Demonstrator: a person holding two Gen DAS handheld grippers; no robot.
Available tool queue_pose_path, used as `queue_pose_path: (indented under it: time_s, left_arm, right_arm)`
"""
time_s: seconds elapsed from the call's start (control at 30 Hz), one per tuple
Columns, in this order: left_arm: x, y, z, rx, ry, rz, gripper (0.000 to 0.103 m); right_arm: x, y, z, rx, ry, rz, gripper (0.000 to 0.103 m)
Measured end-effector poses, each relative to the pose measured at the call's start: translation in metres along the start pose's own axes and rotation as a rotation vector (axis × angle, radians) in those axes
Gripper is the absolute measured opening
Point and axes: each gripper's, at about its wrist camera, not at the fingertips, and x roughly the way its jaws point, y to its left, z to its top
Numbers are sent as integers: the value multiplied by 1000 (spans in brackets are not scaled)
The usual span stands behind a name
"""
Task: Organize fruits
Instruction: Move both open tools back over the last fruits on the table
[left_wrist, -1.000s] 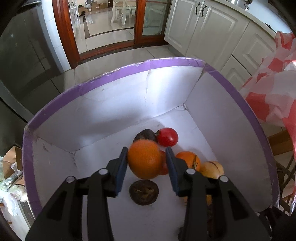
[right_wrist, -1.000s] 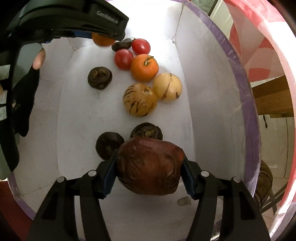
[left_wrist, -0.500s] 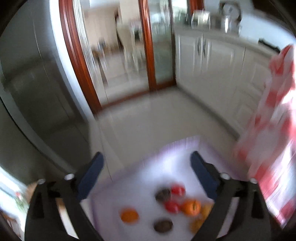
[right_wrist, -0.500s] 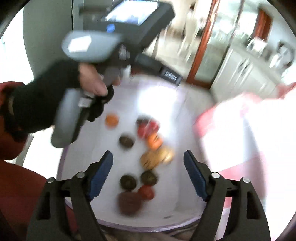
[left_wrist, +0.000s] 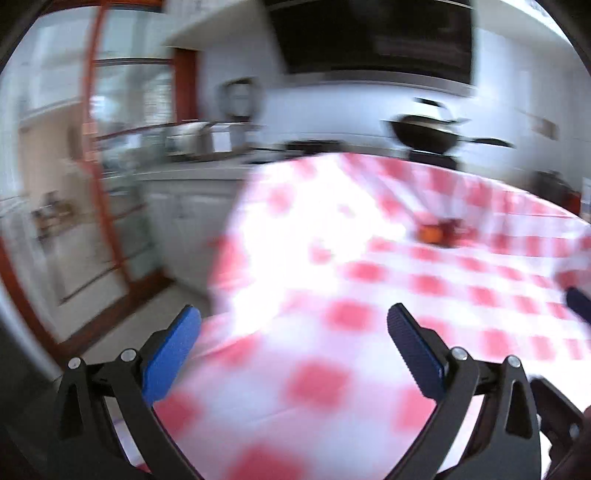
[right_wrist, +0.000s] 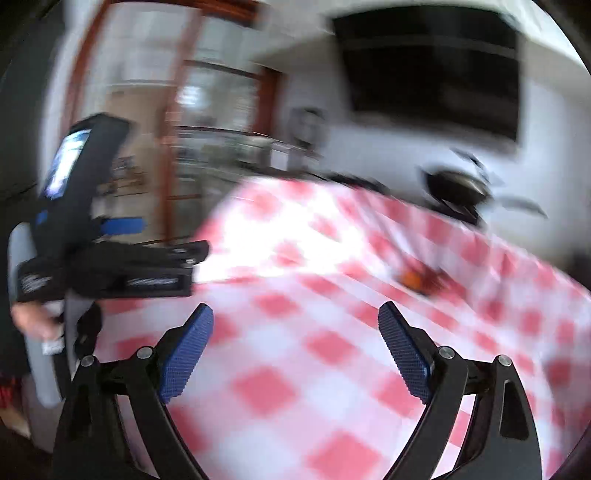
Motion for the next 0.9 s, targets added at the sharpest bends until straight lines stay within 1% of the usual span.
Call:
queue_pose_path:
  time_s: [0.07,0.1,0.17,0.2,0.23,0.3,0.33,0.4,0.43,0.5,0.53,0.63,0.7,0.77,0.8,0.9]
  left_arm:
    - [40,-51,15,39,18,-76,101]
    - [56,-70,18,50,30,-94,101]
    - [103,-111,31,46,69,-131,101]
    - [124,-129,36,35,81,-139,101]
    - [136,-141,39,29,89,-138,101]
    - [168,-162,43,6,105,-123,101]
    - [185,-173,43,-14,117,-112,101]
    - [211,-179,45,-64,141,-88,101]
    - [216,-177,47,-85,145,-84,101]
    - [234,-177,52,-142,152,-84,101]
    - [237,-175,55,-155,152,-86,101]
    - [254,-178,66,-161,145,-94,101]
    - [264,-180,69,-155,136,-93,101]
    - [271,-178,67,-158,146,-111,101]
    - [273,-175,66,-161,157,-137,101]
    - [268,-165,63,-172,151,-188,101]
  right_arm:
    - [17,-54,-3,129,59,-86,88]
    - [24,-75,-5,180,78,-119,88]
    - [31,-122,-12,263,111,-183,88]
    - [39,-138,-20,293,121,-210,88]
    - [44,-153,-22,318,126,-227,88]
    - [53,-185,-34,371,135,-257,88]
    - [56,-194,-36,385,134,-265,88]
    - [57,-211,-45,431,124,-285,88]
    - [60,-221,-51,463,116,-285,88]
    - [57,-225,-61,503,108,-287,88]
    - [56,-226,-65,512,110,-288,88]
    - [50,-228,-70,534,110,-287,88]
    - [48,-229,-72,542,94,-286,88]
    - [46,-231,-73,554,83,-282,88]
    - [46,-232,-74,566,79,-278,88]
    - [52,-236,-78,622,95,-253,88]
